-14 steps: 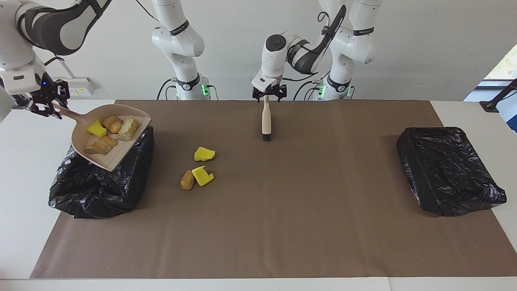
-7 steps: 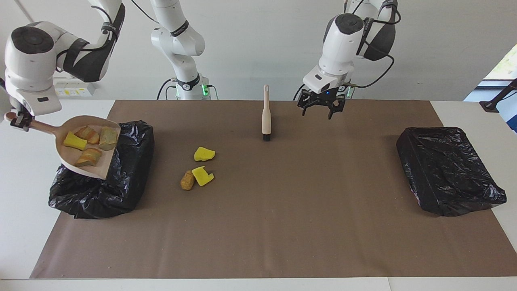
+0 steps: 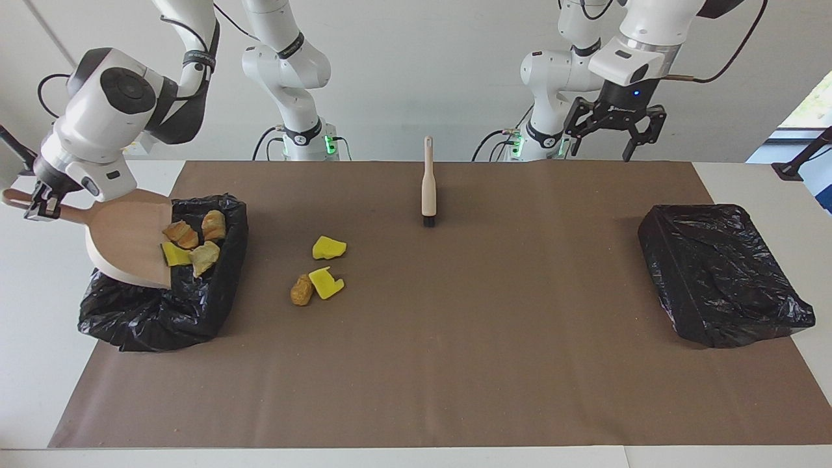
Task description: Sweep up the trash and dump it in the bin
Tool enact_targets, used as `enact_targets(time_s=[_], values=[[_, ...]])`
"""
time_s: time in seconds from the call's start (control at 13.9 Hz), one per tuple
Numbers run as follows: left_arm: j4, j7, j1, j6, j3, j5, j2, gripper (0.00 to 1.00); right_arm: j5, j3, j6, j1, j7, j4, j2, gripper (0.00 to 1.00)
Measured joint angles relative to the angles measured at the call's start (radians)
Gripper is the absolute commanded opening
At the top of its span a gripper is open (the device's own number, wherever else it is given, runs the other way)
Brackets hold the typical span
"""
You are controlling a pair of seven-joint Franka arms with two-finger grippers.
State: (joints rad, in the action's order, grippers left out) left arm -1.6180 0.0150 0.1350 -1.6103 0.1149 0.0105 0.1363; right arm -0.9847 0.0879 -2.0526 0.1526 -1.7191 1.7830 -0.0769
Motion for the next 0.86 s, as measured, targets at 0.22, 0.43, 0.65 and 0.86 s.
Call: enact_targets(time_s=[0.22, 0.43, 0.65, 0.86], values=[[0.091, -0.038, -0.039, 0.078, -0.003, 0.001, -0.047, 1.0, -0.03, 0.002, 0.023, 0.001, 0.001, -0.006, 0.013, 0.0], [0.146, -0.084, -0.059, 0.108, -0.003, 0.001, -0.094, 1.0, -0.034, 0.002, 0.078, 0.0, 0.001, -0.013, 0.067, 0.0], [0.158, -0.092, -0.064, 0.114, -0.002, 0.001, -0.101, 1.0, -0.025, -0.008, 0.134, -0.017, 0.025, -0.016, 0.139, 0.0], [0.163, -0.092, -0.065, 0.119, -0.003, 0.002, -0.097, 1.0, 0.063, -0.066, 0.213, -0.029, 0.167, -0.024, 0.163, 0.0]])
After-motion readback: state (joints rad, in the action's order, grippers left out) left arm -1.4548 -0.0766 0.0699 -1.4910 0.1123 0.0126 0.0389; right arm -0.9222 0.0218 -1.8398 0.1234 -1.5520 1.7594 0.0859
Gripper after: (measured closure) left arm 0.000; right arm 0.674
